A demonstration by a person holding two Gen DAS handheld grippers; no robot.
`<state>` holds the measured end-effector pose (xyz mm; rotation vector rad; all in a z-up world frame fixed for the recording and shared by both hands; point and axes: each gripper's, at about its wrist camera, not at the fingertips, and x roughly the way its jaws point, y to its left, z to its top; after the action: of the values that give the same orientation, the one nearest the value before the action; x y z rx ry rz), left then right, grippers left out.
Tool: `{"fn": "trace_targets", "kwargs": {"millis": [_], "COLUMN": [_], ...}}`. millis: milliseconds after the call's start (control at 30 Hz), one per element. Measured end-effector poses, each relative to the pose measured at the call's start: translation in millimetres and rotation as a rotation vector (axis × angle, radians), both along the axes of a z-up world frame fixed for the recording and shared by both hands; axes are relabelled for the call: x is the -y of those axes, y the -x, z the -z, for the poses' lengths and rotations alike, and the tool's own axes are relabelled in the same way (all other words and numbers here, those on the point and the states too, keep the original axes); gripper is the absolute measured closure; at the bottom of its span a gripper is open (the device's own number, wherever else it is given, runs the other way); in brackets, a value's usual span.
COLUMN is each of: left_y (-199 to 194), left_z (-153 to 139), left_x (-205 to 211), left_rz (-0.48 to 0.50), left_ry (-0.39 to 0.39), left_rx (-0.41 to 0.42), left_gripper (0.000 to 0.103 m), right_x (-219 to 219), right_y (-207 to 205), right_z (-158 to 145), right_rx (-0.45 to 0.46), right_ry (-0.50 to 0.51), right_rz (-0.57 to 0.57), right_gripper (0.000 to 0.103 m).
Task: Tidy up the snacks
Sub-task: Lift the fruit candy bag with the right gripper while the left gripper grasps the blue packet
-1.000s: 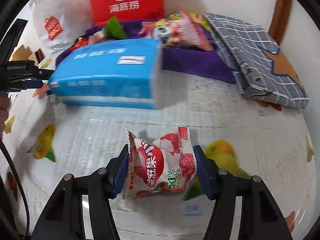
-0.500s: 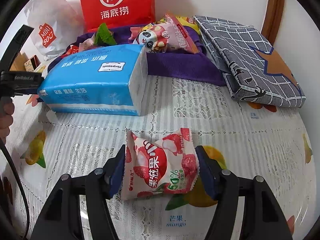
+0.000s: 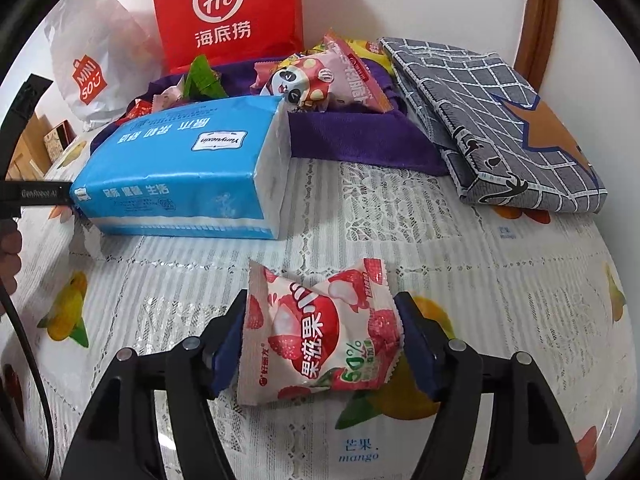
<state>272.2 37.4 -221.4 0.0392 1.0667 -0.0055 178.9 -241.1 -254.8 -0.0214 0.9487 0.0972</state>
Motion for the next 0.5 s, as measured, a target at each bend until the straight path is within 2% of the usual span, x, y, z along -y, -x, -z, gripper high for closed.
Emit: {"fn": "trace_targets", "kwargs": {"millis": [133,200,500], "left_y": [5.7,8.2,13.8], "left_z": [-2.0,-2.8,-0.4], "left_x": [3.2,3.9,5.8], "left_rz": [0.016,0.021,0.014], "left_ry": [0.007,0.006,0.002], "left_rx": [0.042,0.061,0.140], "left_gripper": [0.050,0.053,0.054], "right_x": [-0.1,0.2,0.2], "right_y": [0.0,-0.1,0.5], "right_z": [1.1,1.0,1.3], "right_rx": [0.019,0.020,0.021], "right_ry": [-0.001,-0.004,-0.003], "right_rz": [0.014,0.015,0.018], "right_gripper": [0.031,0.031,0.031]}}
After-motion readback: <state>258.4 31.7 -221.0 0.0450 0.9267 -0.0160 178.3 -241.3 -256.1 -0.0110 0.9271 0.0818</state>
